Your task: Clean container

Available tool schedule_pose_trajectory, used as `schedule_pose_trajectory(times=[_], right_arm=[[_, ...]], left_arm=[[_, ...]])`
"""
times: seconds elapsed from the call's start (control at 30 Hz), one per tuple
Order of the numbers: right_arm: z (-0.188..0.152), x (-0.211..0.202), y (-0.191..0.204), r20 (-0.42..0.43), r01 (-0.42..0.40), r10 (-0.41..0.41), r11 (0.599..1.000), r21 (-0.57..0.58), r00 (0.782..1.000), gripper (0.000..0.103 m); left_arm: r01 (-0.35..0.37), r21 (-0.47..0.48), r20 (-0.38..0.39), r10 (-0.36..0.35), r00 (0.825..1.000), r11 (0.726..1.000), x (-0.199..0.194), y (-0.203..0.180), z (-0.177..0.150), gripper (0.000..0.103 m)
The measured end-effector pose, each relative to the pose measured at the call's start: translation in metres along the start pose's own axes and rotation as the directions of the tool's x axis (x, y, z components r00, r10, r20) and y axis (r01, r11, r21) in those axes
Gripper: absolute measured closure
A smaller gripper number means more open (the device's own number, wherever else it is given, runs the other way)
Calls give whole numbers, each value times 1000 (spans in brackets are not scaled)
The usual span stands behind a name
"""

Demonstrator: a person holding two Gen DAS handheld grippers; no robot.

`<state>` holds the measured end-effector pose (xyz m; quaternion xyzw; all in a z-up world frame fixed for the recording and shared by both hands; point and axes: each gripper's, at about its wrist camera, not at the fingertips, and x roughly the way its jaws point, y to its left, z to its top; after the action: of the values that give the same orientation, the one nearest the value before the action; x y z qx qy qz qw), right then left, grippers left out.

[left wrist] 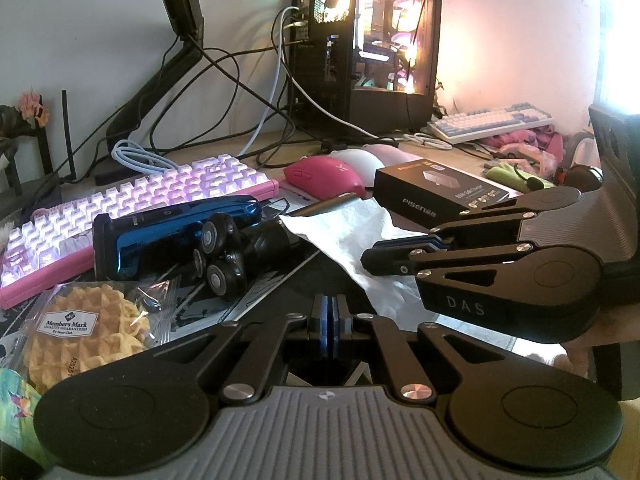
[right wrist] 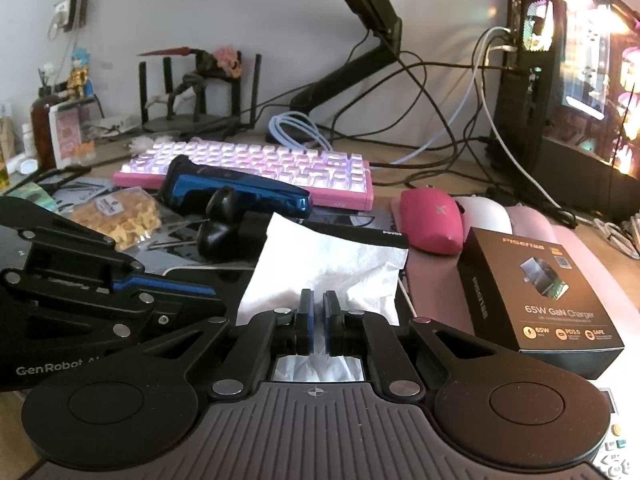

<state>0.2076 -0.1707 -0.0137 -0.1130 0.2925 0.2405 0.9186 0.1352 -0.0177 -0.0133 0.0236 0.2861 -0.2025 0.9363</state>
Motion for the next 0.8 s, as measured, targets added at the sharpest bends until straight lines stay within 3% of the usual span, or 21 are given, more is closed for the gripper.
schedule_pose_trajectory(times=[0.63,0.8], right_arm=[[10,-5,4,-4,18,-18,1000,-22,1000,95],[6,-4,12,-4,-9,9,999,-45,1000,95]], left_arm=[[2,6,0,-2,1000,1000,0,-1,0,95],[3,9,0,-3,1000,1000,0,-1,0,95]])
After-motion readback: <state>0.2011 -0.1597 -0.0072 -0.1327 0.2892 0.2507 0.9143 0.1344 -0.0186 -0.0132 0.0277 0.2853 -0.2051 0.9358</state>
